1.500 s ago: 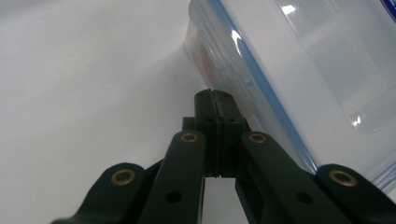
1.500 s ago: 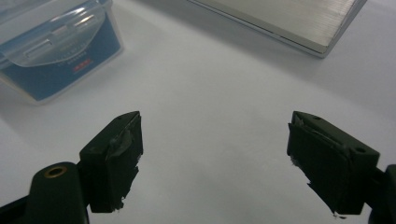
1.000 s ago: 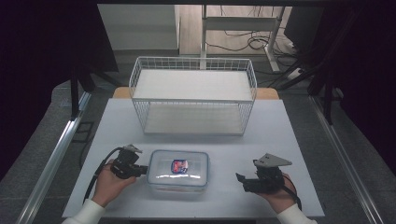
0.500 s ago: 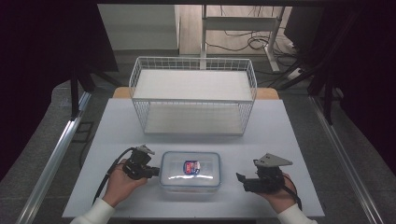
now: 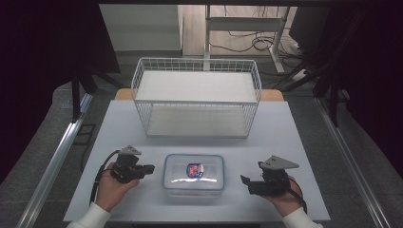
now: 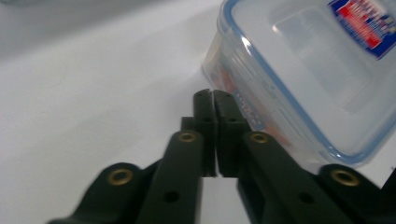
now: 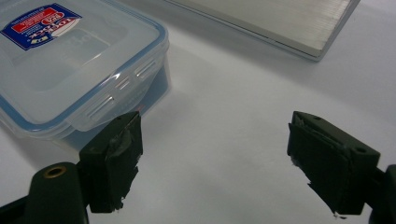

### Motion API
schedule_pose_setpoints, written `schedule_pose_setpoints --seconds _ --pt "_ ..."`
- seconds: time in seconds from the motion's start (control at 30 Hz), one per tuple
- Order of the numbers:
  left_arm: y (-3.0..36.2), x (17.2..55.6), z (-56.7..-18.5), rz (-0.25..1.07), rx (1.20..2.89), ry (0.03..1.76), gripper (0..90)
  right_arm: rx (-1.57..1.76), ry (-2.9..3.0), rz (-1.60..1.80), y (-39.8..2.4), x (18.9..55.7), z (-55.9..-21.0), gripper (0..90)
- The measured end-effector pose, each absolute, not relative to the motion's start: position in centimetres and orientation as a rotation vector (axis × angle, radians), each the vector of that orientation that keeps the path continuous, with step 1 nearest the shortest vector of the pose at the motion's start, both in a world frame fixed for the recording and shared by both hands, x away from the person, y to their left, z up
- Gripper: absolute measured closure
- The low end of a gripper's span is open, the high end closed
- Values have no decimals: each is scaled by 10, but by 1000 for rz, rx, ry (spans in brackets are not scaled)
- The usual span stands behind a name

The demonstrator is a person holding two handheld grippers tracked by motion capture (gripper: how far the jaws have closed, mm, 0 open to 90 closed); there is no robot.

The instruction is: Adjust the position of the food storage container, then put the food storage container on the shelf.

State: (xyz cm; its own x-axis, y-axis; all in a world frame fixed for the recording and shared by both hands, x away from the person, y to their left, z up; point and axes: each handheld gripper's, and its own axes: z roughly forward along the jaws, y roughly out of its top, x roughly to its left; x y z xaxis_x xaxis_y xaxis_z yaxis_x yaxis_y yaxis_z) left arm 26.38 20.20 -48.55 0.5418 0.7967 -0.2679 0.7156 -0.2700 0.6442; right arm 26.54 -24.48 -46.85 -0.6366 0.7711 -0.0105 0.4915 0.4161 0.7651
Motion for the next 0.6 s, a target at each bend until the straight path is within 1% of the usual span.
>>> schedule_pose_setpoints --seconds 0.03,0.13,0.2,0.23,0.27,0.43,0.6 --pt "202 264 -485 139 2037 1219 746 1085 2315 1072 -245 265 -468 184" --pt "202 259 -481 187 1971 1224 520 1082 2315 1079 -246 265 -468 183" --pt "201 259 -481 179 1959 1237 399 1083 2319 1084 -245 264 -468 182" --pt "201 260 -481 168 1951 1245 399 1082 2322 1090 -245 264 -468 181" --pt "200 259 -481 158 1938 1257 316 1075 2334 1100 -244 264 -468 179" --pt "204 256 -479 115 1891 1256 256 1069 2358 1144 -243 265 -469 171" --pt "203 248 -478 96 1882 1237 223 1096 2359 1164 -240 268 -470 167"
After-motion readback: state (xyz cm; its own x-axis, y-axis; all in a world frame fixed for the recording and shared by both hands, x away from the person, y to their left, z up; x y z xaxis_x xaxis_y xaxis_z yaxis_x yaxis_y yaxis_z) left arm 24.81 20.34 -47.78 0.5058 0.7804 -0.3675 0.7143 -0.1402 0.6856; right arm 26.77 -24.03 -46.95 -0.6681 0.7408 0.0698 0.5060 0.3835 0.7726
